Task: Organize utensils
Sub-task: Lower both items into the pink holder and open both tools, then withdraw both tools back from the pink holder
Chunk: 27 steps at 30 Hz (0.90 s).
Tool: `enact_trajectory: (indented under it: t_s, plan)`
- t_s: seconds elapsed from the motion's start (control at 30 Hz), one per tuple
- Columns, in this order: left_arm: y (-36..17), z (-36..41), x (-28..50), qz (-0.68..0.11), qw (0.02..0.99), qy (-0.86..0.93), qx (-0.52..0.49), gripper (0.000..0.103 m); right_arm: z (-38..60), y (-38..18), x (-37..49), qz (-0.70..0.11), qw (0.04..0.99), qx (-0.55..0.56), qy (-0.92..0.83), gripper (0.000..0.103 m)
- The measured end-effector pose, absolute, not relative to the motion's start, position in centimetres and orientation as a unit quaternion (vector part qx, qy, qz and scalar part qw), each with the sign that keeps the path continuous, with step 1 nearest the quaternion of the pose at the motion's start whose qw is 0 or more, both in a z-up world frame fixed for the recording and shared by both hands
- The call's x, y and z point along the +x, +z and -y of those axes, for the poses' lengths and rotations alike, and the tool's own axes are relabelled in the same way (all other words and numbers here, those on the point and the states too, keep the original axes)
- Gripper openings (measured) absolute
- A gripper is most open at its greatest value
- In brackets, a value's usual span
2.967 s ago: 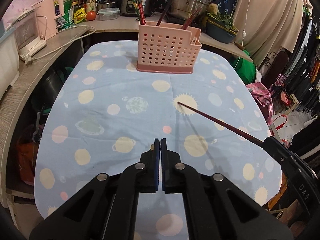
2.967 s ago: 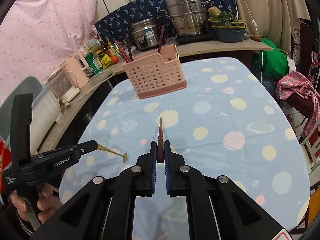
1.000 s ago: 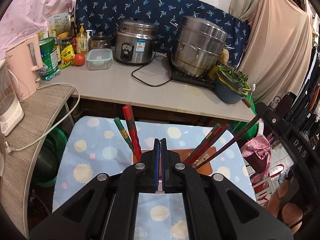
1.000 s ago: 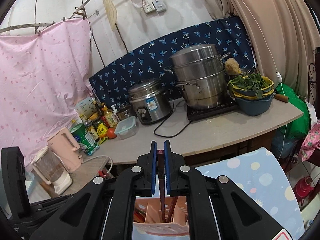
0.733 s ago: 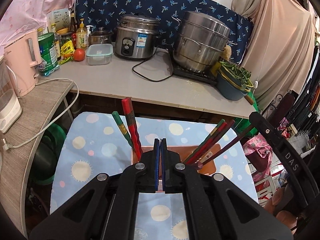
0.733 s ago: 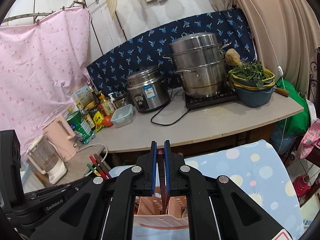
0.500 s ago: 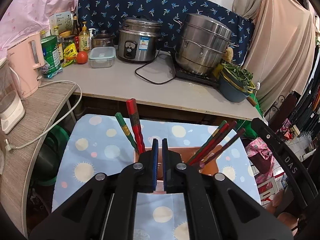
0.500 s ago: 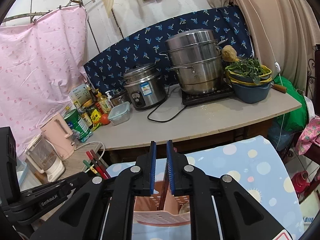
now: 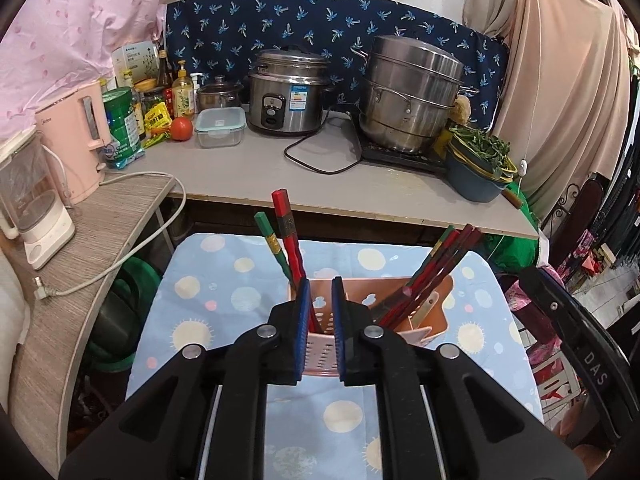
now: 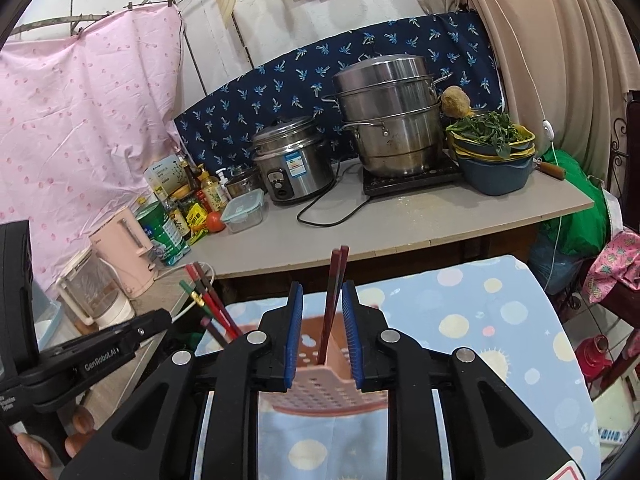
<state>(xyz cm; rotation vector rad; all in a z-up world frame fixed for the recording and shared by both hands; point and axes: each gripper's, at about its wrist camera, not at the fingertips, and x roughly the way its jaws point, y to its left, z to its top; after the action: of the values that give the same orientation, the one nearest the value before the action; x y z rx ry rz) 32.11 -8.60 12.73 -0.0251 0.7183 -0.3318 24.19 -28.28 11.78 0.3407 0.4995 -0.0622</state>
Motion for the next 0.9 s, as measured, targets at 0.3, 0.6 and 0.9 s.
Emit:
enact_trajectory:
  t_s: [0.3, 0.6, 0.9]
  plan:
    - [12.7, 8.1, 27.8, -0.335, 0.93, -0.148, 0.015, 0.011, 25.7, 11.0, 19.6, -0.267, 0.956, 0.118, -0.02, 0.021]
    - [11.8, 7.7, 23.6, -0.328, 0.935, -0.129, 0.044, 0.025, 23.8, 10.1, 15.6, -0.28, 0.955, 0.094, -0.018, 0.026]
    - [11.0, 7.0, 20.7, -0.328, 0.937, -0.109, 0.057, 0.039, 22.8, 9.2, 13.3, -0.295, 0.95, 0.095, -0.024, 0.031]
